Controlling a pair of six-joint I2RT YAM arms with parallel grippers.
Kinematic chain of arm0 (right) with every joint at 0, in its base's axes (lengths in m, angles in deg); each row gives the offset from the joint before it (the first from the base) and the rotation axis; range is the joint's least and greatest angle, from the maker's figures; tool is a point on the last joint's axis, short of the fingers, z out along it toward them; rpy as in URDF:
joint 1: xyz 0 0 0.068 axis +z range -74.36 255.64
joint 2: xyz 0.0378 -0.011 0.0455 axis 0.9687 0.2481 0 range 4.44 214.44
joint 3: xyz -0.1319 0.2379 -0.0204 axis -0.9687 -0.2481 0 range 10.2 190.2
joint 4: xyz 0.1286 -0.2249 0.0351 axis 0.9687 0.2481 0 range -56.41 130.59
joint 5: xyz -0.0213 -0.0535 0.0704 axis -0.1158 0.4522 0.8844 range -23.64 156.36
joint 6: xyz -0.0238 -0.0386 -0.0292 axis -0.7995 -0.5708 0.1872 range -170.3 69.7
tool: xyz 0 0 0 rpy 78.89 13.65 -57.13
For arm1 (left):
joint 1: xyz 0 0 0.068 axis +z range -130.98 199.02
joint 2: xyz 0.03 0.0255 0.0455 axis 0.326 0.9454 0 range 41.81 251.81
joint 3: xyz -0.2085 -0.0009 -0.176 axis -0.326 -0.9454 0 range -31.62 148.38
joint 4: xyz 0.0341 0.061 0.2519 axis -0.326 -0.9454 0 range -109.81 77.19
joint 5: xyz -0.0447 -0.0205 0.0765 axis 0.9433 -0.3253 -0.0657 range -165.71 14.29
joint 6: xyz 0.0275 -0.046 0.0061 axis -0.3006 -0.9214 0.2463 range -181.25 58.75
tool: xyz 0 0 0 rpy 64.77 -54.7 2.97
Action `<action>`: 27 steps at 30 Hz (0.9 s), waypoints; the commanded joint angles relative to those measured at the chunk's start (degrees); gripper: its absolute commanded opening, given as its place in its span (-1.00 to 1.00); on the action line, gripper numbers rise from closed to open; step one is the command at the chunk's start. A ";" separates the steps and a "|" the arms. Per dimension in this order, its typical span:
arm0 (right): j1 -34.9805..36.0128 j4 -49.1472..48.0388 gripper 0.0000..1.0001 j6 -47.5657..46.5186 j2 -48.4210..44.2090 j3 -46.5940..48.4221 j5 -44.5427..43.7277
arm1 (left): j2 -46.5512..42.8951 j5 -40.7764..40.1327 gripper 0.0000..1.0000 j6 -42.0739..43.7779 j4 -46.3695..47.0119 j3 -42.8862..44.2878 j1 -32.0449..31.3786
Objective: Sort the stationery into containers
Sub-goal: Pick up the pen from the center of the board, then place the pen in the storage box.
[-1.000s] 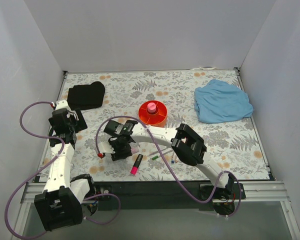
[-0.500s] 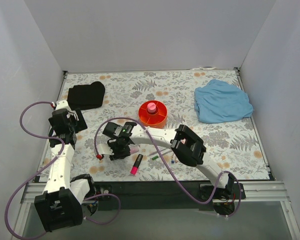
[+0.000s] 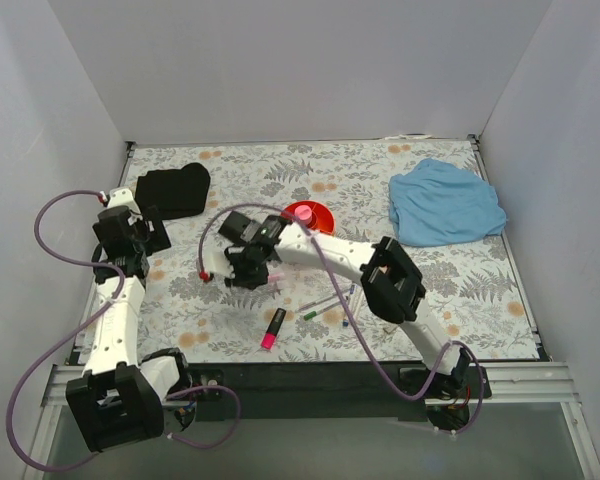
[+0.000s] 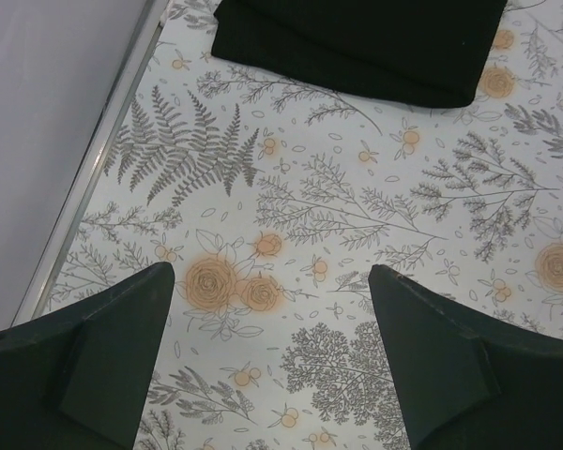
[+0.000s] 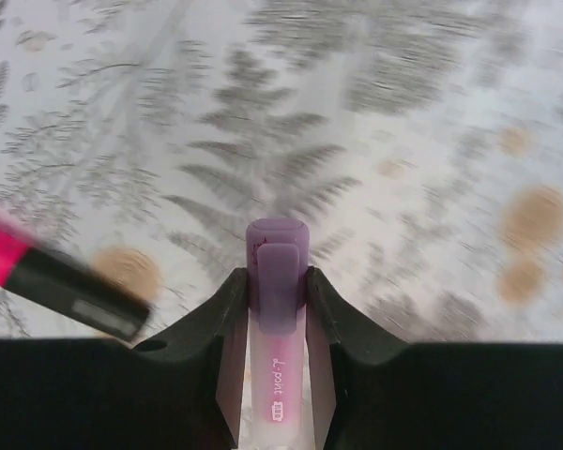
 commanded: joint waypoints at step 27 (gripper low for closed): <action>-48.71 -64.15 -0.97 45.22 -25.10 -23.46 48.10 | 22.57 33.00 0.55 4.02 11.43 15.35 -12.53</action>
